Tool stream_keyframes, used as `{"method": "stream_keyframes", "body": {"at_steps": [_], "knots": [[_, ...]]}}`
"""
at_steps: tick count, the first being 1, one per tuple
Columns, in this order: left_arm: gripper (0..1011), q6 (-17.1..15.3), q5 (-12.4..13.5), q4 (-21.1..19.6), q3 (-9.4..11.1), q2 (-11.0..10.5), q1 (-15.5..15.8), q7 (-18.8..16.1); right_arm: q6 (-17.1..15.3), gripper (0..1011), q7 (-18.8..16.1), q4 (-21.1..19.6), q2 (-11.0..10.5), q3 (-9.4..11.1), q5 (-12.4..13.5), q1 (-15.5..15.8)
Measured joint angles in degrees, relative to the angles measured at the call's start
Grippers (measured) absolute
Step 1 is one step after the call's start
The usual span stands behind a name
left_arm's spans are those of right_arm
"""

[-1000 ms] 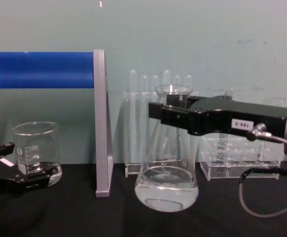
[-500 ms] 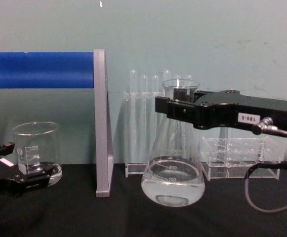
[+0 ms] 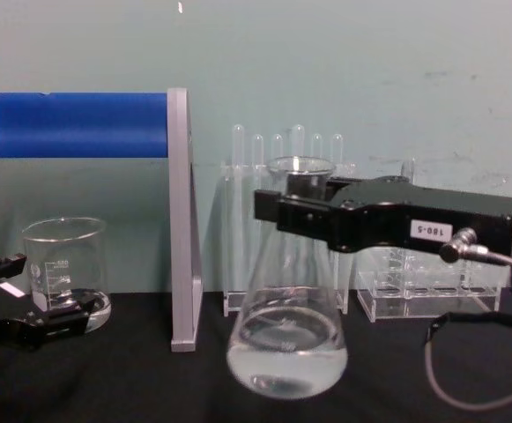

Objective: Grasp the erlenmeyer flask with one hand, shake it three times, then place it back.

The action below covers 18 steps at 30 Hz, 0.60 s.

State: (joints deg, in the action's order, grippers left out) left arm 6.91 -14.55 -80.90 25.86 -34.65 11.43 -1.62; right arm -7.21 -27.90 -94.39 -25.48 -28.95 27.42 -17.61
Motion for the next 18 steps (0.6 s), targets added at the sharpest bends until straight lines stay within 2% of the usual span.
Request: {"method": "stream_keyframes", "body": {"at_steps": [7, 14, 18], "knots": [[1001, 0.0, 0.0, 0.0, 0.0, 0.0, 0.0, 0.0, 1.04, 449, -5.02, -1.84, -1.67, -2.09, 1.86, 0.32], [1001, 0.0, 0.0, 0.0, 0.0, 0.0, 0.0, 0.0, 3.97, 449, -12.56, -3.82, -4.74, -5.21, 3.66, 0.18], [1001, 0.0, 0.0, 0.0, 0.0, 0.0, 0.0, 0.0, 5.15, 449, -14.92, -4.58, -6.07, -6.39, 4.1, 0.08]]}}
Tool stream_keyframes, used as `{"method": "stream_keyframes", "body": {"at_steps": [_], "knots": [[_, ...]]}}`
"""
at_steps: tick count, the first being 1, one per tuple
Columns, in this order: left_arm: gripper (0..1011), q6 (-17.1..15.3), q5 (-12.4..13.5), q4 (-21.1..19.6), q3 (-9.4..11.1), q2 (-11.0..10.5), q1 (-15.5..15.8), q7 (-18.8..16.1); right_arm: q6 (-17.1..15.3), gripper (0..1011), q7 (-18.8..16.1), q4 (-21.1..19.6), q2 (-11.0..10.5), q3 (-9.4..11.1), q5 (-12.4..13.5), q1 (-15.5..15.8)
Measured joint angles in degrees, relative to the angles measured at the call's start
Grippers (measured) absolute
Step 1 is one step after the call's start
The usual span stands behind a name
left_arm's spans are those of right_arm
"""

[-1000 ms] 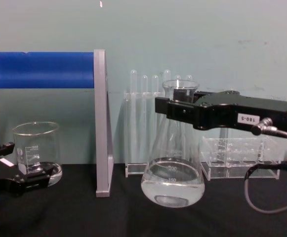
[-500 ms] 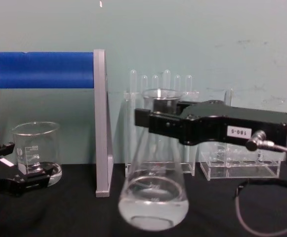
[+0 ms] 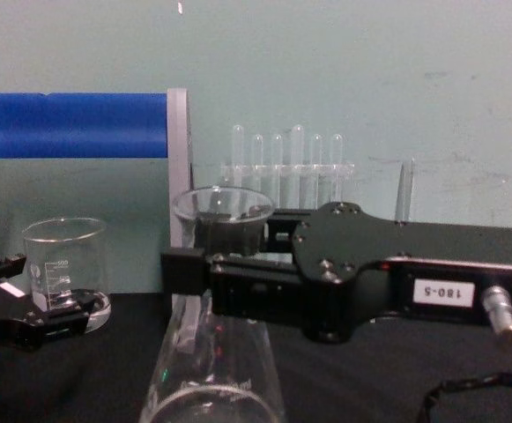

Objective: Grasp the erlenmeyer flask with one hand, shake it three times, then place it back.

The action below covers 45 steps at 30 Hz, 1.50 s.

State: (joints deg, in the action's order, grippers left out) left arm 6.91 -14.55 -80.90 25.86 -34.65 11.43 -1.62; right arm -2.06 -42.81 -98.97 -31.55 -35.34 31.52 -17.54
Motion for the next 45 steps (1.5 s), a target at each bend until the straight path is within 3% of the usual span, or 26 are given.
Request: {"method": "stream_keyframes", "body": {"at_steps": [11, 17, 23, 37, 41, 45], "knots": [[1001, 0.0, 0.0, 0.01, 0.0, 0.0, 0.0, 0.0, 1.51, 449, -1.86, -0.6, -1.74, -1.95, 0.85, -0.79], [1001, 0.0, 0.0, 0.0, 0.0, 0.0, 0.0, 0.0, 1.01, 449, 1.47, 0.7, -0.86, -1.91, 1.05, -1.37], [1001, 0.0, 0.0, 0.01, 0.0, 0.0, 0.0, 0.0, -0.49, 449, 9.71, 2.97, 2.12, 0.09, -0.02, -1.52], [1001, 0.0, 0.0, 0.01, 0.0, 0.0, 0.0, 0.0, -3.39, 449, 32.93, 9.27, 11.91, 7.36, -6.64, -0.66], [1001, 0.0, 0.0, 0.0, 0.0, 0.0, 0.0, 0.0, -3.89, 449, 37.73, 10.22, 14.19, 9.14, -7.8, -0.27], [1001, 0.0, 0.0, 0.0, 0.0, 0.0, 0.0, 0.0, -4.37, 449, 40.4, 10.77, 15.65, 10.2, -8.85, -0.13]]}}
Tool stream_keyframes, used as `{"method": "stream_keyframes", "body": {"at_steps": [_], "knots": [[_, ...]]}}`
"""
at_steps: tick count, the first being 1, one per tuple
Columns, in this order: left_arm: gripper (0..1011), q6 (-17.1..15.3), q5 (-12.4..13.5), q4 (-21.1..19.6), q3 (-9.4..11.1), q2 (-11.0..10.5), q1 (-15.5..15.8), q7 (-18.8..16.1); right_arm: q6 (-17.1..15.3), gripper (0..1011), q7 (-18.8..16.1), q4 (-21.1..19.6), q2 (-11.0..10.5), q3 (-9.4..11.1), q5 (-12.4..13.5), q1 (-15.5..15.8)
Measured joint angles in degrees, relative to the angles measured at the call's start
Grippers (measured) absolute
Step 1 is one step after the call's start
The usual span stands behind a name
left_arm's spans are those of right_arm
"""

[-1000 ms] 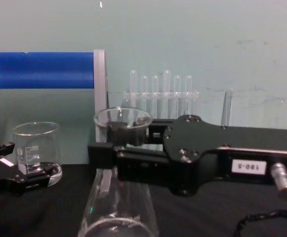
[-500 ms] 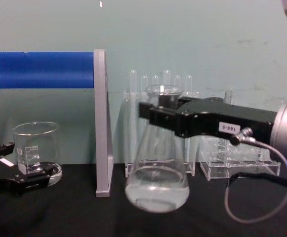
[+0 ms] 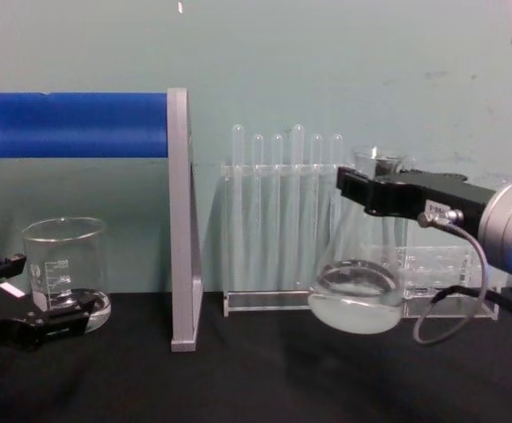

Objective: Grasp the erlenmeyer flask with one hand, shake it three times, then place it back.

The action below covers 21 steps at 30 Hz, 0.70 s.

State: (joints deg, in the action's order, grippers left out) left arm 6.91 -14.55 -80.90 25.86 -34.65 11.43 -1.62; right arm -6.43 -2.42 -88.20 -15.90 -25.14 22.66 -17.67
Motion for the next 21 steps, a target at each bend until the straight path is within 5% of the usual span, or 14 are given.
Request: {"method": "stream_keyframes", "body": {"at_steps": [10, 21], "knots": [[1001, 0.0, 0.0, 0.0, 0.0, 0.0, 0.0, 0.0, -0.44, 449, -2.17, -0.58, 0.34, 0.47, -1.01, 0.59], [1001, 0.0, 0.0, 0.0, 0.0, 0.0, 0.0, 0.0, -0.01, 449, -17.88, -5.51, -4.75, -2.07, 0.85, 2.11]]}}
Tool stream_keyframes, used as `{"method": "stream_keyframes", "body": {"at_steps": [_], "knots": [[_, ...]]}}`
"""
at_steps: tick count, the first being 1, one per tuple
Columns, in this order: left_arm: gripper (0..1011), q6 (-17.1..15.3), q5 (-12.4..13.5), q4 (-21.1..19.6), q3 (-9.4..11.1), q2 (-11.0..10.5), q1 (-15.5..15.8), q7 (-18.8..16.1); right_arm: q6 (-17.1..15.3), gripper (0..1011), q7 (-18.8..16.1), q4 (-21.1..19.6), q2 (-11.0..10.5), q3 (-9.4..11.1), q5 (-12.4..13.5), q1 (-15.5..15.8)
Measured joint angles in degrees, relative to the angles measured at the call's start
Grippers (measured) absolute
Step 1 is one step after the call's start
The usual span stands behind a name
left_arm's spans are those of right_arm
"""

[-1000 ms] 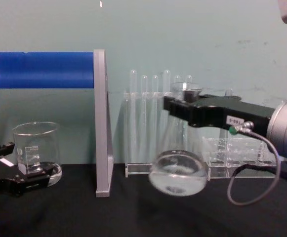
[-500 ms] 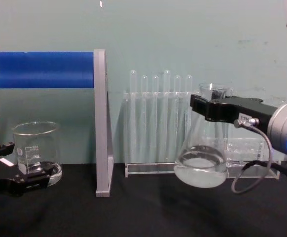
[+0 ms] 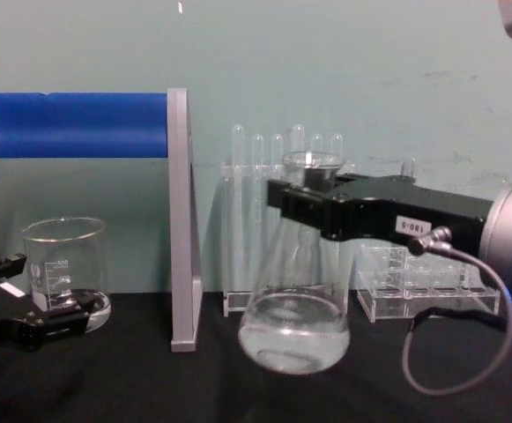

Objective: Grasp the erlenmeyer flask with one hand, shake it three times, then place it back.

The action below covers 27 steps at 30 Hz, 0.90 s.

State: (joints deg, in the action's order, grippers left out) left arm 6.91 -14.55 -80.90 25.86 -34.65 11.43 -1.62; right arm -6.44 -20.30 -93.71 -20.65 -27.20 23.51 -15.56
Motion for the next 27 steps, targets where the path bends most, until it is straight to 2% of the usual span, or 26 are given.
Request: {"method": "stream_keyframes", "body": {"at_steps": [5, 6, 13, 21, 27], "knots": [[1001, 0.0, 0.0, 0.0, 0.0, 0.0, 0.0, 0.0, 0.64, 449, -6.24, -1.68, -2.32, -1.18, 1.25, 0.23], [1001, 0.0, 0.0, 0.0, 0.0, 0.0, 0.0, 0.0, 1.19, 449, -8.43, -2.14, -3.32, -1.78, 1.57, 0.21], [1001, 0.0, 0.0, 0.0, 0.0, 0.0, 0.0, 0.0, 3.94, 449, -16.04, -3.73, -7.04, -4.47, 3.07, -0.36], [1001, 0.0, 0.0, 0.0, 0.0, 0.0, 0.0, 0.0, 6.1, 449, -21.2, -4.48, -9.61, -6.82, 4.18, -1.33], [1001, 0.0, 0.0, 0.0, 0.0, 0.0, 0.0, 0.0, 6.68, 449, -22.13, -4.83, -10.56, -7.86, 4.87, -1.73]]}}
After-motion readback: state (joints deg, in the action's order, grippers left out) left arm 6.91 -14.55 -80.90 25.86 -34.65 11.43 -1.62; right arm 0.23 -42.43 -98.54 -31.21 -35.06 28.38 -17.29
